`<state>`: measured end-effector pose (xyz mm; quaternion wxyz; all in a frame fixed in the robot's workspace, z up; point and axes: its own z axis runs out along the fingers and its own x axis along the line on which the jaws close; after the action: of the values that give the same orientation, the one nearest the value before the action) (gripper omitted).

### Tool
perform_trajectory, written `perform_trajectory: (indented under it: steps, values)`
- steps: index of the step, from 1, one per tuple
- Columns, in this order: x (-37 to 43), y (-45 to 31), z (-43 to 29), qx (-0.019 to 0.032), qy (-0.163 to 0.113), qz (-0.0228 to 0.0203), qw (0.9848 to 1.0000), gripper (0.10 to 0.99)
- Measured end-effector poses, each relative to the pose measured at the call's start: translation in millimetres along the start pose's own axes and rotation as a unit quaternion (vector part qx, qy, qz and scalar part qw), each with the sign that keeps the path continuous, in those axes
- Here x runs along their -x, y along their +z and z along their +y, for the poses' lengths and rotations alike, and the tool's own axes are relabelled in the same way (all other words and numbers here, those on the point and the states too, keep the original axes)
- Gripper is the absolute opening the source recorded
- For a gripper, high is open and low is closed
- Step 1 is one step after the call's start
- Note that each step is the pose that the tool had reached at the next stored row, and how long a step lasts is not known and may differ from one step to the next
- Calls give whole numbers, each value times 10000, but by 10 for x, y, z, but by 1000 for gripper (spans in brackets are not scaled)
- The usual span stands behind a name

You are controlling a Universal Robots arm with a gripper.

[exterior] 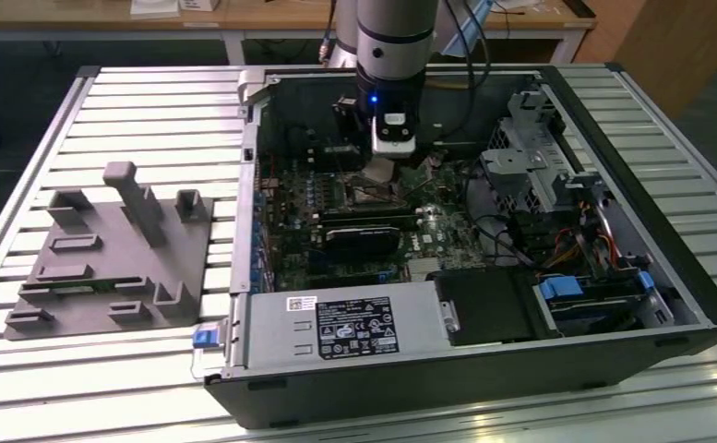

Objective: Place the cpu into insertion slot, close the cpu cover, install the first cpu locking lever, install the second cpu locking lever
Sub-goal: 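Place the cpu into insertion slot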

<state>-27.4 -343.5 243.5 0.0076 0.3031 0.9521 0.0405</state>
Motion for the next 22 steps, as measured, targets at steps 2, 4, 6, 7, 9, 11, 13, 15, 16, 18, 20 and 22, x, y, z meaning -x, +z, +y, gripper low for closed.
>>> perform_trajectory:
  steps: [2, 4, 6, 7, 9, 11, 13, 15, 16, 18, 20, 22]
  values:
    - [0, 2, 0, 0, 165, -15, 9999, 541]
    - [0, 4, 0, 1, 334, -30, 9994, 541]
    - [0, 7, 0, 2, 512, -44, 9987, 541]
    - [0, 9, -1, 2, 593, -51, 9982, 541]
    - [0, 12, -1, 4, 773, -66, 9970, 541]
    - [0, 15, -1, 5, 951, -81, 9954, 541]
    - [0, 18, -1, 7, 1129, -95, 9936, 541]
    - [0, 22, -2, 9, 1315, -110, 9913, 541]
    - [0, 24, -2, 10, 1404, -118, 9900, 541]
    - [0, 28, -2, 12, 1582, -132, 9873, 541]
    - [0, 32, -3, 13, 1763, -147, 9842, 541]
    - [0, 35, -3, 15, 1936, -162, 9809, 541]
